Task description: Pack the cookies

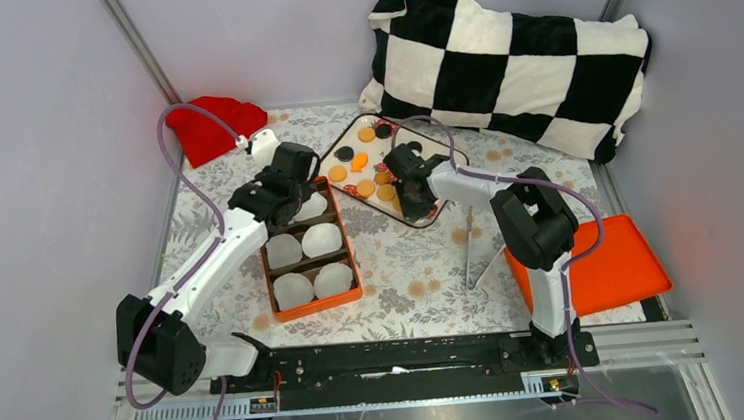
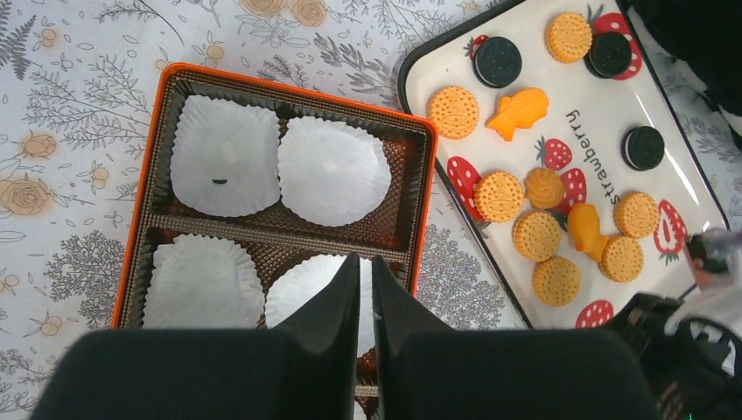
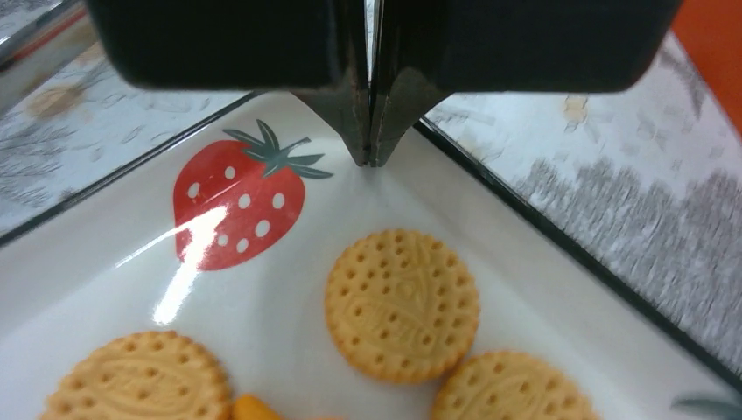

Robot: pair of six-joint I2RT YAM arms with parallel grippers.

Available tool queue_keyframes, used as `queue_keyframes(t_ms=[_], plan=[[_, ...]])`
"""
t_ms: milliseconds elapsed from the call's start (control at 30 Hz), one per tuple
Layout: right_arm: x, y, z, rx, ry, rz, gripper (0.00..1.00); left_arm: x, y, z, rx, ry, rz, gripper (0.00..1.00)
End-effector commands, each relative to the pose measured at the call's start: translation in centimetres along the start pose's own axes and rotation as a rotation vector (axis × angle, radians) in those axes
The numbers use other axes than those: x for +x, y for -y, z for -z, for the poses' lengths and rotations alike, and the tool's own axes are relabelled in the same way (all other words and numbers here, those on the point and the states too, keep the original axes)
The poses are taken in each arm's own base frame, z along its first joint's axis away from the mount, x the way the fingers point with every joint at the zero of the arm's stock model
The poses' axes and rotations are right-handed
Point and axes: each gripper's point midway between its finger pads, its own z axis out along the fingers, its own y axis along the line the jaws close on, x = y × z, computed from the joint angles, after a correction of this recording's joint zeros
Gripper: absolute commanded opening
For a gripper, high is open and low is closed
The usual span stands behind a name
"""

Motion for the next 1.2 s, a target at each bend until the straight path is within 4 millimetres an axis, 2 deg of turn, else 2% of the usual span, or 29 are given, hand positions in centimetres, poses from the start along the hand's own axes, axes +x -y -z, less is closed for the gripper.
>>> queue_keyframes(t_ms=[0, 167, 300, 467, 567, 633, 733, 933, 1000, 1167], plan=[[6.3, -2.5, 1.9, -0.053, -0.119, 0.068, 0.0, 0.5, 0.3, -1.1, -0.015, -0.011, -0.006, 0.12], [11.8, -4.9, 3.8, -0.08, -0.176, 0.164, 0.0, 1.5, 0.8, -2.9, -0.043, -0.046, -0.045, 0.13], [13.7, -6.5, 4.6, -0.13, -0.195, 0.166, 0.0, 3.0, 0.4, -4.5, -0.085, -0.076, -0.066, 0.12], [12.8, -7.1, 6.1, -0.155, -0.156, 0.171, 0.0, 4.2, -0.6, -7.4, -0.156, -0.088, -0.069, 0.13], [11.6, -7.8, 7.1, -0.184, -0.124, 0.186, 0.0, 4.8, -1.2, -10.2, -0.207, -0.111, -0.056, 0.12], [11.6, -8.9, 7.5, -0.24, -0.141, 0.197, 0.0, 4.6, -1.4, -12.1, -0.237, -0.122, -0.052, 0.09], [12.2, -10.5, 7.5, -0.321, -0.185, 0.205, 0.0, 4.4, -1.6, -14.5, -0.28, -0.128, -0.061, 0.07], [14.8, -13.0, 7.2, -0.439, -0.275, 0.257, 0.0, 3.1, -0.6, -17.1, -0.272, -0.099, -0.055, 0.08], [15.1, -13.9, 7.4, -0.473, -0.287, 0.263, 0.0, 2.9, -0.7, -18.0, -0.281, -0.105, -0.052, 0.07], [14.3, -16.3, 7.9, -0.554, -0.282, 0.261, 0.0, 2.0, -0.1, -20.0, -0.255, -0.102, -0.037, 0.07]])
